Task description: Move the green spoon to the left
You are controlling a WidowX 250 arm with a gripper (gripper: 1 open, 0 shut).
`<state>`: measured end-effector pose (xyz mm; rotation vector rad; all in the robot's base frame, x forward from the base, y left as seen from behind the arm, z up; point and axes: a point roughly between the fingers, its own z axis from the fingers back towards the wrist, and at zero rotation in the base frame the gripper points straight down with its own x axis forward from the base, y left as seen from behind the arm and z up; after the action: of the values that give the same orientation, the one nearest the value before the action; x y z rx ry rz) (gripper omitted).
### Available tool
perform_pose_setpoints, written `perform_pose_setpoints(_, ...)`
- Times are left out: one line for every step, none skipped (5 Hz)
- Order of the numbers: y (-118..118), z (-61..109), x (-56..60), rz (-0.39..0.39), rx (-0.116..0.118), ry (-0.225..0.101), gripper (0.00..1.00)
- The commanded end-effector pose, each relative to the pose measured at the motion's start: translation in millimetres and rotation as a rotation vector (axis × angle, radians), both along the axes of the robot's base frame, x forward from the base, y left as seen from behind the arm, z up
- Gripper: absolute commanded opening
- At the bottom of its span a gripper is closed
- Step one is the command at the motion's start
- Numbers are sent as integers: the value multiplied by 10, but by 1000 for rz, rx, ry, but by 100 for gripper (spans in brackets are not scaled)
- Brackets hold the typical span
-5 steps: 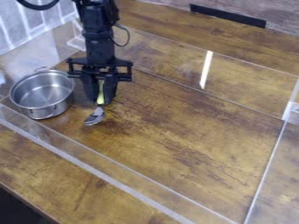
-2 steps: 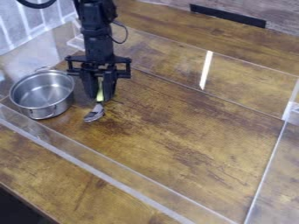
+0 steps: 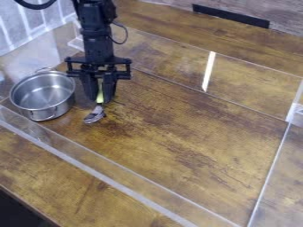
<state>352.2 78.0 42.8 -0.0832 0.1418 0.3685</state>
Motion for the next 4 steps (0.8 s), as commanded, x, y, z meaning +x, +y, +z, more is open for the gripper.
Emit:
perform_pose_setpoints(91, 194, 76, 15, 11, -58, 0)
perform_pose_setpoints(95, 197, 81, 15, 7, -57, 0)
perform_pose_setpoints(99, 197, 86, 15, 4, -56, 0)
perform_pose_setpoints(103, 198, 90, 14, 1, -55, 0)
